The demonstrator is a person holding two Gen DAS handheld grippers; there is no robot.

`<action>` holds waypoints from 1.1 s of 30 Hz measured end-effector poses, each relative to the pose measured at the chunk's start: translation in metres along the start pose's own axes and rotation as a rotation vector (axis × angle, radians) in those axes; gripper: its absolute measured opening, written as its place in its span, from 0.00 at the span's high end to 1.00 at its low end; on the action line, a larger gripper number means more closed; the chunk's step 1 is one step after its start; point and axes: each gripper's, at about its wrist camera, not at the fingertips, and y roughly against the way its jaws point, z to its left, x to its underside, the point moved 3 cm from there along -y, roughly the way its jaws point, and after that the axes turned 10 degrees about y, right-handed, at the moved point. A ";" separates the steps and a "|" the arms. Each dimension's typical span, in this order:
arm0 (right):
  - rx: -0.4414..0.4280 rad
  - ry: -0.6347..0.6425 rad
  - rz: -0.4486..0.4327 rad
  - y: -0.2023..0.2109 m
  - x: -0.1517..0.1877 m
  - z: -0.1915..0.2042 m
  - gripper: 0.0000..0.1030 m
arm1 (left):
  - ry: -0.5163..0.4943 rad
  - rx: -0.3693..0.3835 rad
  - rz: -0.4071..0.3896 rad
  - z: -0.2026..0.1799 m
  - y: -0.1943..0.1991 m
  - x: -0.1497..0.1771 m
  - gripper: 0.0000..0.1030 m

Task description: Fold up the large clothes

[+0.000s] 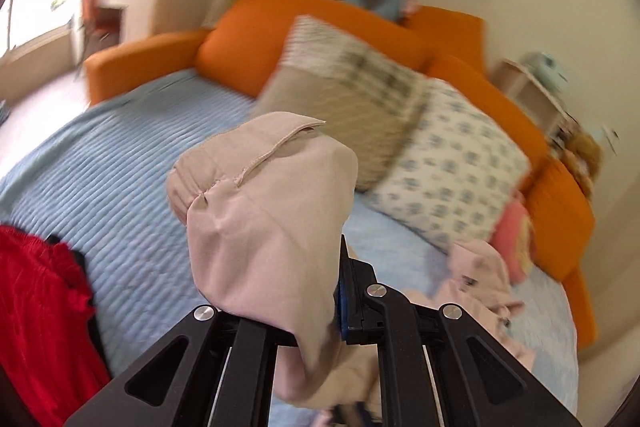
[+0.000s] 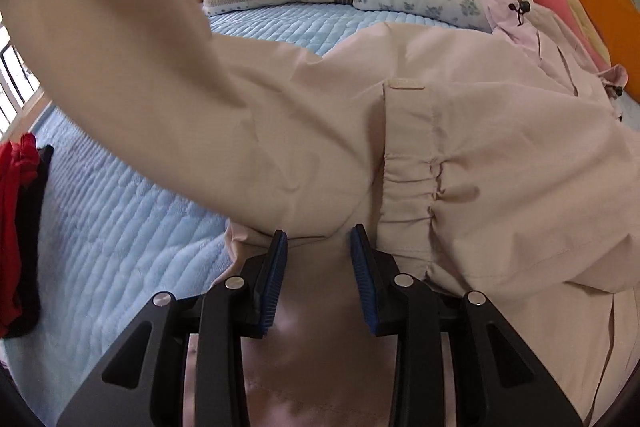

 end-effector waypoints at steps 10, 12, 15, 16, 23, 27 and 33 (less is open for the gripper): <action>0.053 0.064 -0.005 0.002 0.006 0.008 0.67 | -0.258 0.077 0.086 -0.176 -0.028 0.085 0.89; 0.051 0.064 -0.005 0.003 0.007 0.008 0.67 | -0.315 0.087 0.114 -0.210 -0.037 0.115 0.88; 0.039 0.056 -0.008 0.003 0.006 0.006 0.67 | -0.398 0.083 0.153 -0.253 -0.054 0.162 0.88; 0.040 0.058 -0.008 0.003 0.007 0.007 0.67 | -0.428 0.075 0.159 -0.267 -0.060 0.179 0.88; 0.030 0.053 -0.013 0.003 0.006 0.002 0.67 | -0.578 0.013 0.243 -0.324 -0.124 0.302 0.88; 0.024 0.050 -0.017 0.004 0.007 -0.002 0.67 | -0.667 -0.049 0.273 -0.320 -0.159 0.363 0.88; 0.022 0.049 -0.020 0.003 0.006 -0.001 0.67 | -0.793 -0.106 0.242 -0.306 -0.179 0.429 0.85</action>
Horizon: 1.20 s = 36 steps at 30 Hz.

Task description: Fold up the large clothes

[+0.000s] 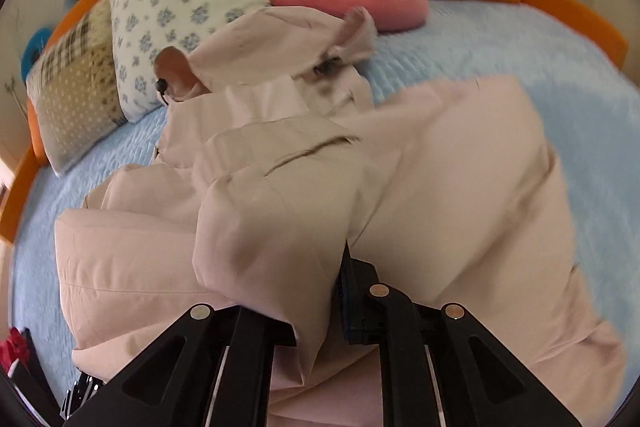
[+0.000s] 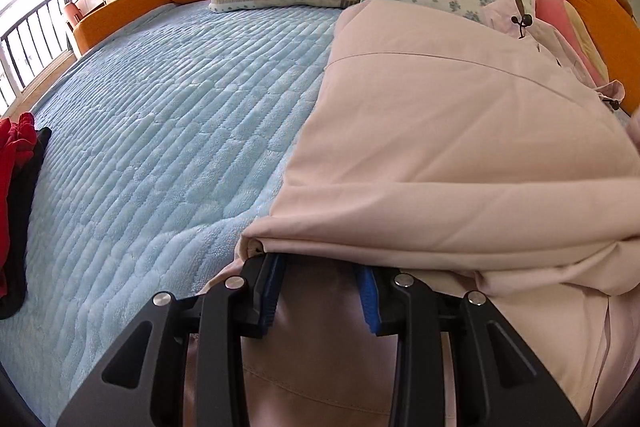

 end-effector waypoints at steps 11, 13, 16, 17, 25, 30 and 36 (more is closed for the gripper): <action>0.003 -0.003 -0.007 0.001 0.001 -0.001 0.67 | -0.127 -0.094 -0.182 -0.039 0.027 0.033 0.82; 0.006 -0.001 -0.005 0.001 0.001 -0.001 0.67 | -0.120 -0.082 -0.237 -0.039 0.041 0.029 0.82; 0.005 -0.004 -0.005 0.001 0.001 -0.001 0.67 | -0.151 -0.047 -0.223 -0.043 0.041 0.033 0.82; 0.010 -0.001 -0.006 0.001 0.001 -0.001 0.67 | -0.162 -0.032 -0.215 -0.044 0.039 0.036 0.82; 0.028 0.021 0.003 0.000 0.001 0.001 0.67 | -0.400 -0.149 -0.084 -0.074 0.012 0.059 0.49; 0.043 0.043 0.012 -0.001 -0.001 0.003 0.66 | -0.408 0.010 -0.075 -0.078 0.057 0.054 0.09; 0.084 0.148 0.032 0.006 0.002 0.013 0.67 | -0.343 0.182 -0.032 -0.048 0.119 0.033 0.09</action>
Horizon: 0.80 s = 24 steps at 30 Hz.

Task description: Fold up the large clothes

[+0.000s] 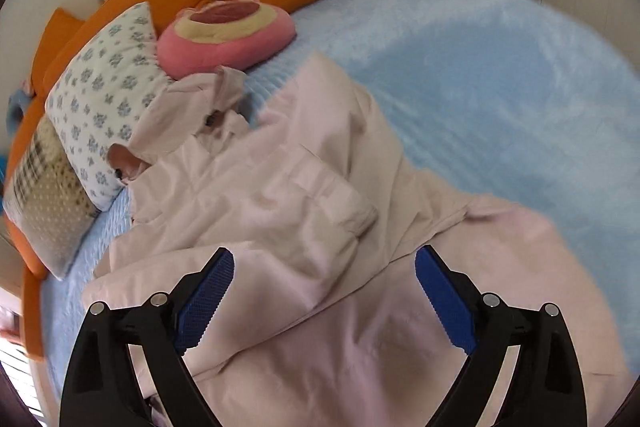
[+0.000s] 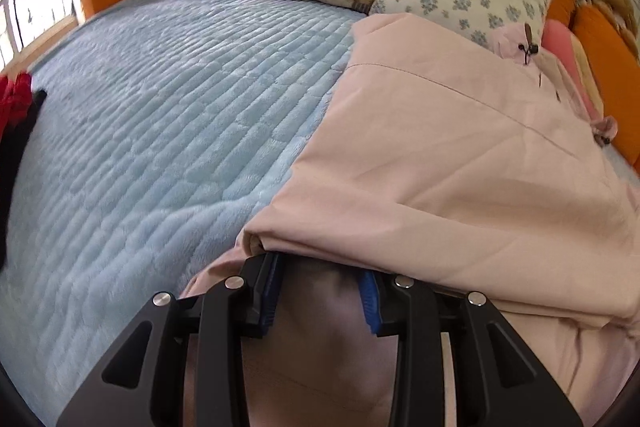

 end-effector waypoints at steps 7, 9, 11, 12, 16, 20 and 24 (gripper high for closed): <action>0.129 0.172 -0.024 0.037 0.032 0.016 0.38 | 0.192 -0.003 0.007 0.106 0.046 -0.020 0.09; 0.160 0.180 -0.042 0.049 0.048 0.009 0.26 | 0.272 -0.005 0.004 0.144 0.056 -0.019 0.09; 0.160 0.156 -0.051 0.057 0.060 -0.004 0.24 | 0.349 0.015 -0.005 0.176 0.068 -0.016 0.09; 0.157 0.135 -0.051 0.061 0.066 -0.013 0.23 | 0.396 0.029 -0.024 0.196 0.077 -0.012 0.09; 0.112 -0.033 -0.044 0.080 0.086 -0.066 0.22 | 0.482 -0.001 -0.096 0.248 0.104 0.010 0.08; 0.095 -0.250 -0.083 0.118 0.115 -0.149 0.22 | 0.512 -0.079 -0.119 0.278 0.094 0.036 0.08; 0.174 -0.410 -0.107 0.150 0.145 -0.241 0.22 | 0.529 -0.172 -0.106 0.295 0.061 0.065 0.08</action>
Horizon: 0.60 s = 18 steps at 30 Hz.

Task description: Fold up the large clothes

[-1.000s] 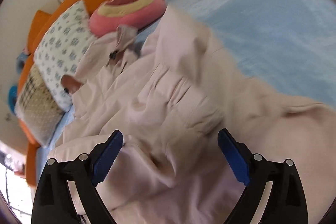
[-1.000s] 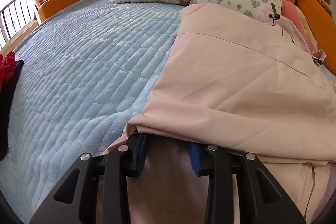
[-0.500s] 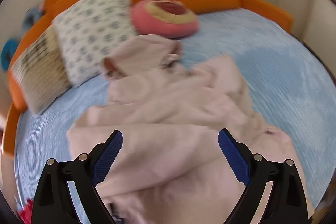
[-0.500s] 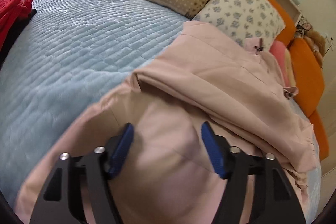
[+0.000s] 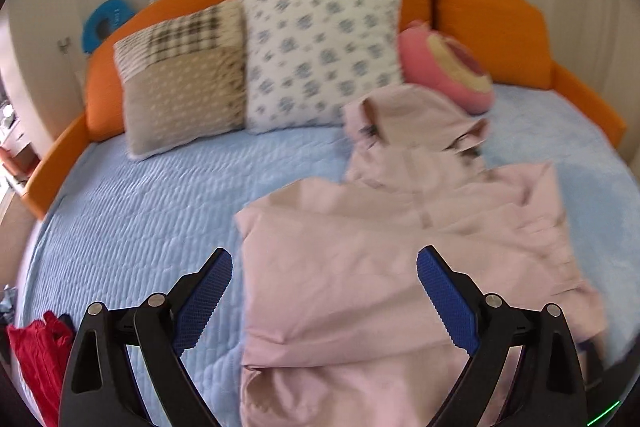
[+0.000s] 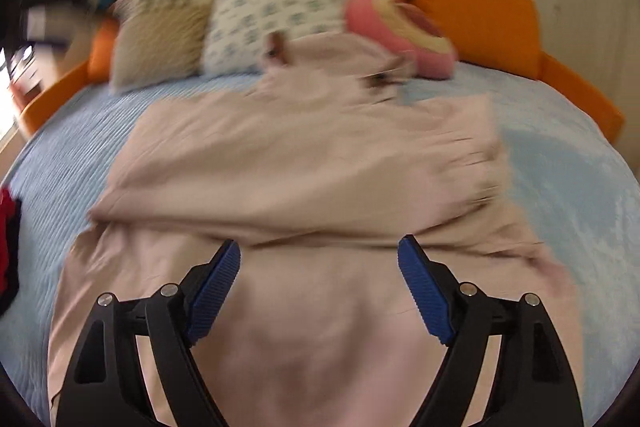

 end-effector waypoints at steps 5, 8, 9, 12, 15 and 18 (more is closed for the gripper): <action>0.042 -0.078 0.057 -0.023 -0.016 -0.083 0.22 | 0.047 -0.051 0.085 0.020 -0.050 0.034 0.08; 0.020 -0.075 0.140 -0.056 -0.024 -0.109 0.22 | 0.065 -0.081 0.124 0.028 -0.075 0.051 0.08; 0.003 -0.080 0.171 -0.068 -0.026 -0.114 0.22 | 0.080 -0.081 0.148 0.029 -0.084 0.057 0.08; -0.060 -0.083 0.221 -0.091 -0.023 -0.115 0.52 | 0.097 -0.089 0.182 0.033 -0.101 0.070 0.08; -0.062 -0.069 0.230 -0.100 -0.022 -0.106 0.70 | 0.100 -0.097 0.202 0.036 -0.110 0.078 0.08; -0.070 -0.075 0.205 -0.098 -0.028 -0.106 0.84 | 0.100 -0.103 0.190 0.038 -0.108 0.079 0.08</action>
